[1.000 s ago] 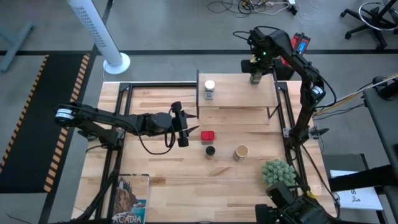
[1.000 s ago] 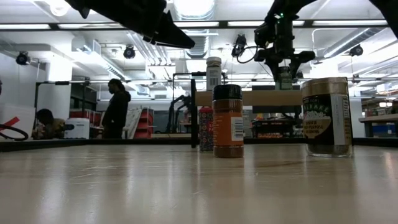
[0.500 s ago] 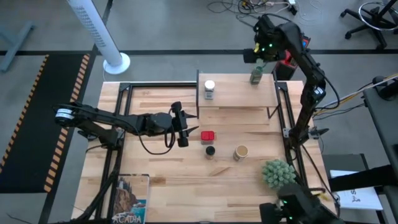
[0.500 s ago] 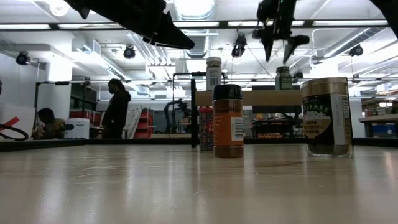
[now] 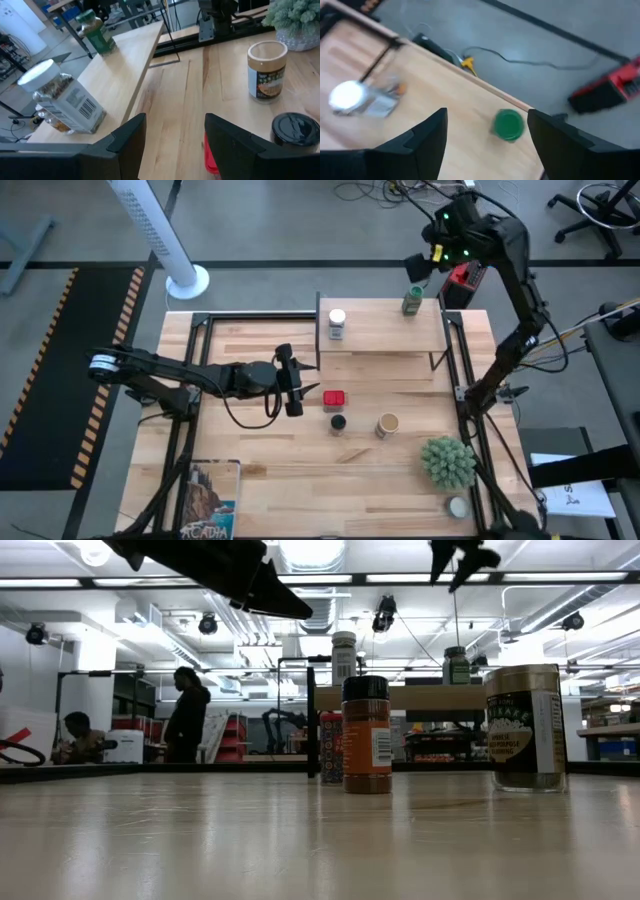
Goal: Shelf spices
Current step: Put the brown seasoning bottle on the shelf aligned with the green seasoning bottle
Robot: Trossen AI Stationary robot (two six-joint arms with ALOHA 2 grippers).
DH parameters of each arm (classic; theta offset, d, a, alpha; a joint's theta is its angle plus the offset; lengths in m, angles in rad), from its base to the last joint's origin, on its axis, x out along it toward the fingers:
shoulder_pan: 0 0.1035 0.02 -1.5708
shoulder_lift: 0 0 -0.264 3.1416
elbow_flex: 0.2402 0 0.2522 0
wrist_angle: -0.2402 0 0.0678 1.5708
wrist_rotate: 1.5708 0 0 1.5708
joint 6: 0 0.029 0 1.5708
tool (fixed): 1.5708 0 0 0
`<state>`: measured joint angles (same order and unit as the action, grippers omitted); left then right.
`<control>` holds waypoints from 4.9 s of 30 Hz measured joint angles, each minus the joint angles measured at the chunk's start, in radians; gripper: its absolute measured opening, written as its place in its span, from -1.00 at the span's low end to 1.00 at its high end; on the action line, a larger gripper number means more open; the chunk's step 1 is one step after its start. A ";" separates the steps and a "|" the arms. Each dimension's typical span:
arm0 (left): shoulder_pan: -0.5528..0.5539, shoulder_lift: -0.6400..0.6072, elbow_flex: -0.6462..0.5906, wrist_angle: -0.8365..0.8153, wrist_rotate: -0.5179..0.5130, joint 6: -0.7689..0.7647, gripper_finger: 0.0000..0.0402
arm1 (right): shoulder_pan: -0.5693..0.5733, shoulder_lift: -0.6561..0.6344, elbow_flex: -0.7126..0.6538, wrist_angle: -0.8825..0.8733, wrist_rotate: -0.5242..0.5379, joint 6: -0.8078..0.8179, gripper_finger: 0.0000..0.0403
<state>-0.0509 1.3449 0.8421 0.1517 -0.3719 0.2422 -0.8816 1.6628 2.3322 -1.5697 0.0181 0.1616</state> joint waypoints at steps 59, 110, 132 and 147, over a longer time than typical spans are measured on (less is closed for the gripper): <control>-0.001 0.001 -0.032 -0.042 -0.239 -0.275 -0.04 | 1.028 -0.367 -1.194 0.623 0.154 0.142 0.54; -0.002 0.002 -0.080 0.005 -0.238 -0.304 -0.04 | 1.164 -0.364 -1.292 0.682 0.210 0.509 0.55; -0.002 0.002 -0.080 0.004 -0.237 -0.304 -0.04 | 1.171 -0.313 -1.331 0.674 0.208 0.526 0.55; -0.002 0.002 -0.080 0.004 -0.237 -0.304 -0.04 | 1.171 -0.314 -1.332 0.672 0.167 0.545 0.56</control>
<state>-0.0528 1.3472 0.7624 0.1558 -0.6090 -0.0620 0.2897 1.3491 1.0004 -0.8974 0.1851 0.7065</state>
